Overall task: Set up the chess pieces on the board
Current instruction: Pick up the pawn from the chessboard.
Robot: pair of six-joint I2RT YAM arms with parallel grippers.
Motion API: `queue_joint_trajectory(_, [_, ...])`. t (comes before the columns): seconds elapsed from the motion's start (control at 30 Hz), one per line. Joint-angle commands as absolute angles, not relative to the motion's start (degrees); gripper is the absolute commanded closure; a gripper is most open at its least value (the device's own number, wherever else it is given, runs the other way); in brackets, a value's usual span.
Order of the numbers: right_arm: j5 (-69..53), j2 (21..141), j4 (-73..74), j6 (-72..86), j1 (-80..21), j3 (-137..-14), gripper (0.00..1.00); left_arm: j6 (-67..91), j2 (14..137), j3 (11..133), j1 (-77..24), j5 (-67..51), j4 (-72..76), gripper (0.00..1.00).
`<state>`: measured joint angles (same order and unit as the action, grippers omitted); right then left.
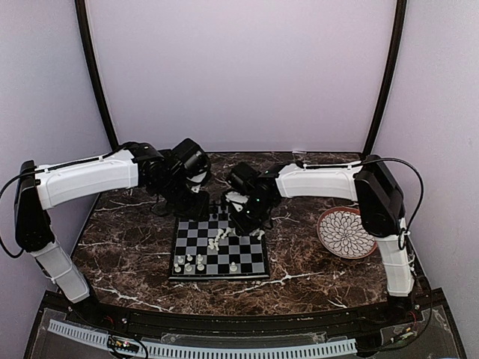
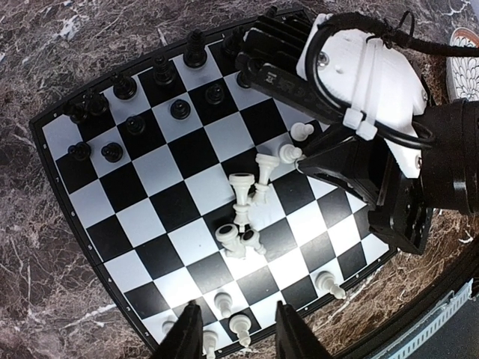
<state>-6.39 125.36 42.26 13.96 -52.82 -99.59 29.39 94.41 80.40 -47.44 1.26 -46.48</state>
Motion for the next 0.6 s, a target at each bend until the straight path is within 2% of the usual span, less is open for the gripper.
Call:
queue_joint_trajectory(0.0, [-5.9, 123.2, 42.9, 13.9, -53.0, -98.7, 0.92, 29.7, 93.9, 79.4, -47.2, 0.5, -46.4, 0.64])
queue_joint_trajectory(0.23, [-5.2, 118.5, 43.8, 14.6, -53.0, -96.4, 0.99, 30.0, 94.2, 79.0, -47.2, 0.1, -45.5, 0.65])
queue_joint_trajectory(0.57, [-4.3, 107.8, 42.0, 17.2, -55.0, -83.9, 0.99, 30.8, 94.6, 78.7, -47.2, -2.4, -44.1, 0.65])
